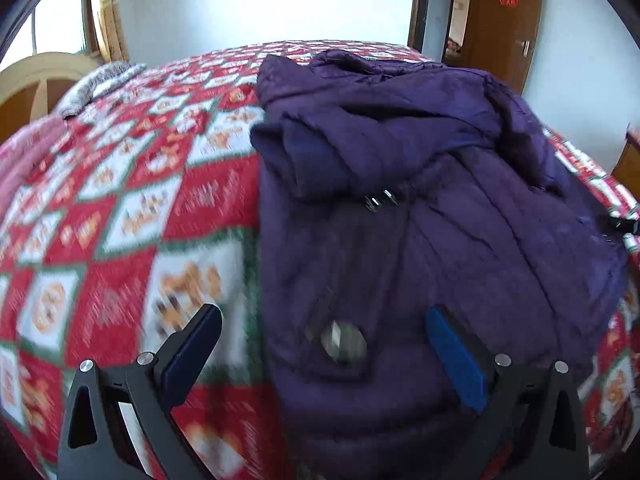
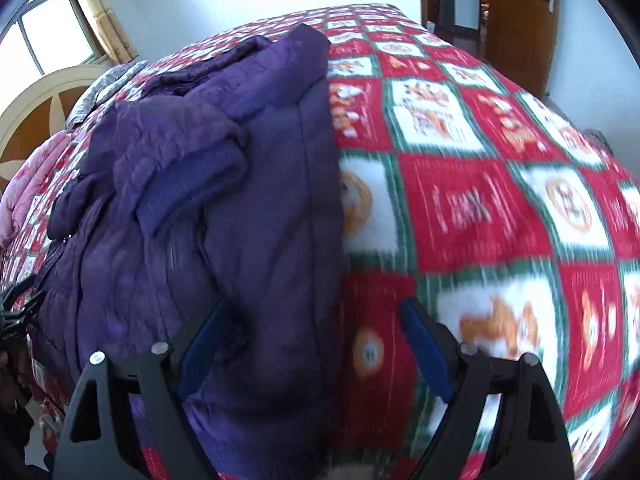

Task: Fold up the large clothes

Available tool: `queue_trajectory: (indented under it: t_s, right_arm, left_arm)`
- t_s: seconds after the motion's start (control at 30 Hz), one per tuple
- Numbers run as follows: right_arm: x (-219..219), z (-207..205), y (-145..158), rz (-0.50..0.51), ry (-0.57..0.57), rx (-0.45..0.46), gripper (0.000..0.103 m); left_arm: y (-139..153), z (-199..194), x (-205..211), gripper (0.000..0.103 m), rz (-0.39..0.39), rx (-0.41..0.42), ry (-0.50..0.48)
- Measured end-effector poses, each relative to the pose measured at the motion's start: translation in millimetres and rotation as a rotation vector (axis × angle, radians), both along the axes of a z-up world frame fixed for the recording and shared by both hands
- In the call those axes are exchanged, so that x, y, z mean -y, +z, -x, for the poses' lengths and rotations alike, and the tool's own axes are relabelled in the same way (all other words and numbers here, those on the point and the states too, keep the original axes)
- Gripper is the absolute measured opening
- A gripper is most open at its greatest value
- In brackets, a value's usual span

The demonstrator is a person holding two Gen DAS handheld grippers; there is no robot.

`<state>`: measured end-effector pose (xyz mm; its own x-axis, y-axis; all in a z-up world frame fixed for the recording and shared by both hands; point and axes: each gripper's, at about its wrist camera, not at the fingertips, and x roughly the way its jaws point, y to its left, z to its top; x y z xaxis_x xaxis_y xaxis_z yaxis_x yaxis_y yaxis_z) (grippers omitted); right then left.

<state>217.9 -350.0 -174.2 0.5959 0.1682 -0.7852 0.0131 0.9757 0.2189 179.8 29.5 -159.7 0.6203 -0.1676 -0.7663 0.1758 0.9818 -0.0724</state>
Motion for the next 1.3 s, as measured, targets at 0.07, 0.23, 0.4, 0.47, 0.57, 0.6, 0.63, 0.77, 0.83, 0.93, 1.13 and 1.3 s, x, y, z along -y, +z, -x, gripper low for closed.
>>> queue_trajectory:
  t_s: [0.07, 0.23, 0.4, 0.47, 0.57, 0.6, 0.63, 0.77, 0.83, 0.93, 1.13, 1.3]
  right_arm:
    - [7, 6, -3, -0.06, -0.03, 0.027, 0.088]
    - [-4, 11, -2, -0.14, -0.006, 0.003, 0.053]
    - [3, 23, -12, -0.301, -0.005, 0.025, 0.037]
    - [0, 35, -10, -0.342, 0.0, 0.03, 0.034]
    - [-9, 57, 1, -0.345, 0.029, 0.045, 0.032]
    - [-10, 66, 5, -0.364, 0.037, 0.051, 0.032]
    - [-9, 80, 8, -0.39, 0.045, 0.057, 0.031]
    - [-8, 132, 21, -0.446, 0.07, 0.077, 0.029]
    - [-9, 160, 32, -0.458, 0.086, 0.092, 0.028]
    - [-13, 185, 57, -0.467, 0.111, 0.139, 0.026]
    - [-9, 172, 105, -0.497, 0.137, 0.254, 0.025]
    - [-3, 109, 139, -0.512, 0.114, 0.3, 0.025]
  left_arm:
    - [-5, 8, -6, 0.102, 0.062, 0.001, 0.019]
    - [-4, 11, -8, 0.076, 0.176, -0.017, -0.01]
    - [3, 18, -10, 0.034, 0.188, 0.03, -0.063]
    - [14, 27, -14, 0.025, 0.19, 0.052, -0.093]
    - [30, 50, -21, 0.021, 0.188, 0.085, -0.126]
    - [35, 59, -26, 0.02, 0.206, 0.092, -0.132]
    - [39, 66, -32, 0.02, 0.232, 0.092, -0.136]
    - [67, 123, -54, 0.02, 0.35, 0.116, -0.176]
    - [80, 141, -59, 0.02, 0.395, 0.11, -0.204]
    - [106, 164, -64, 0.02, 0.426, 0.132, -0.256]
    - [139, 139, -71, 0.02, 0.506, 0.16, -0.304]
    - [159, 58, -79, 0.02, 0.57, 0.162, -0.314]
